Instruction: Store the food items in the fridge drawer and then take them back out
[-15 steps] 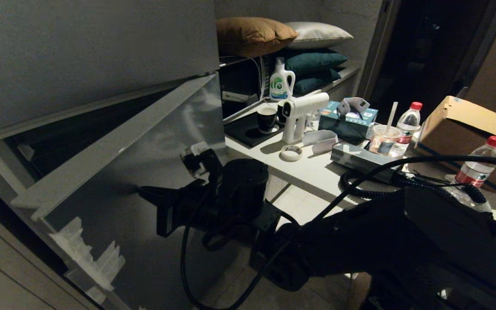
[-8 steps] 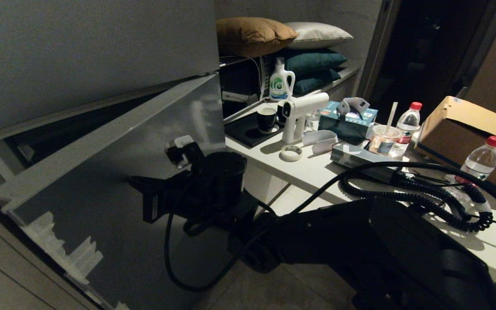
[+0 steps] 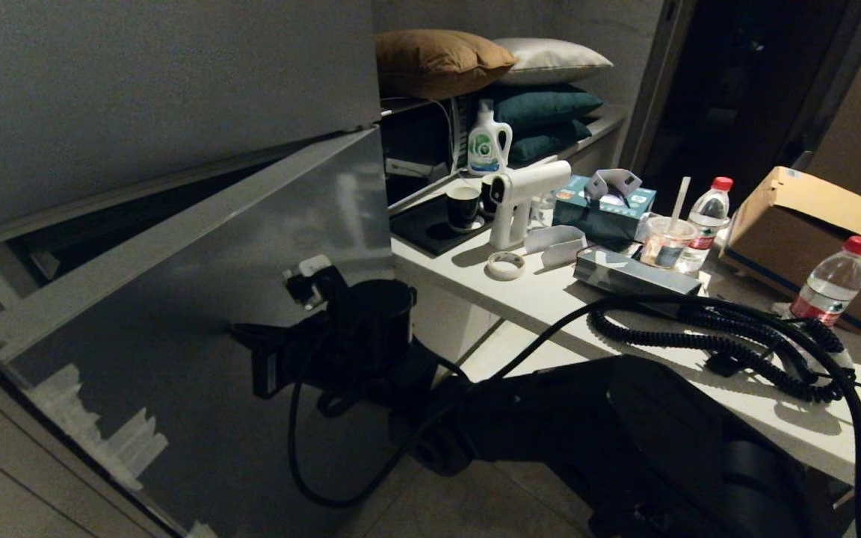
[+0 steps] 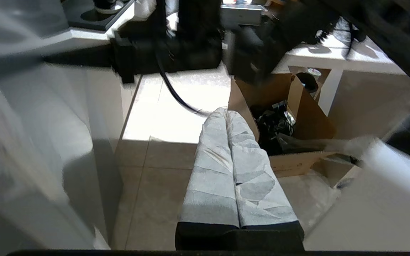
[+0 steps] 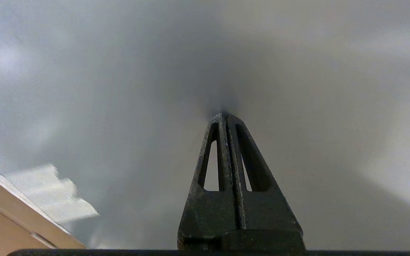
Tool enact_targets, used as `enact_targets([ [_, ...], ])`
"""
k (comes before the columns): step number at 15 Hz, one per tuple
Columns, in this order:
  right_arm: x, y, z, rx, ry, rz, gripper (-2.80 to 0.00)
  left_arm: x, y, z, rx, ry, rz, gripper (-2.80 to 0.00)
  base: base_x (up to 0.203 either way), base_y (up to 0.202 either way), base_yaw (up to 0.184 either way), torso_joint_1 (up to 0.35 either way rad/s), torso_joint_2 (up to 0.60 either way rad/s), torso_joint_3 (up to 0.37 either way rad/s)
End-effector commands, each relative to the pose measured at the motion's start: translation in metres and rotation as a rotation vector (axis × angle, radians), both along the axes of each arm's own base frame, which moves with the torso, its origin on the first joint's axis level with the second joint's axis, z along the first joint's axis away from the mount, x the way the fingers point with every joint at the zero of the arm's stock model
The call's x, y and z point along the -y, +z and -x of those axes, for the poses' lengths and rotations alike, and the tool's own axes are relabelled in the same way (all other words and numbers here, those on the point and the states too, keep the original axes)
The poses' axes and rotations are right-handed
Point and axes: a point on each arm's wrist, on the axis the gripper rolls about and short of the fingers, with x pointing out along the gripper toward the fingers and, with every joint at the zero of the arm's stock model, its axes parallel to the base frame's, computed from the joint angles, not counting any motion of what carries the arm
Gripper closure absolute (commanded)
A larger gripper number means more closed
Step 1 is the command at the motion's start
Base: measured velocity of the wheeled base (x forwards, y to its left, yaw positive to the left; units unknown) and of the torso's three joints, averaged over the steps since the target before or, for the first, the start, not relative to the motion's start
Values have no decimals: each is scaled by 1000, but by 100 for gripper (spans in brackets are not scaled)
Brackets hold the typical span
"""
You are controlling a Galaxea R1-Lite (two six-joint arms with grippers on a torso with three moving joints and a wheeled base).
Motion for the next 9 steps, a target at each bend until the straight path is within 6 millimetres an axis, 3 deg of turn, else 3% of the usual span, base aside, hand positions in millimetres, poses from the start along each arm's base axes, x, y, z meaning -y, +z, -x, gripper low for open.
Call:
enact_targets([
  [1,-2,-8,-1,6,0,25,0,1,3,-45,-113,-4,-4,0,0,0,0,0,0,0],
  [4,-2,-9,-1,14,-1,31,0,0,11,-77,-143,77,-20,0,0,0,0,0,0,0],
  [9,-2,-13,0,11,-23,37,0,-6,13,-99,-91,403,-42,0,0,0,0,0,0,0],
])
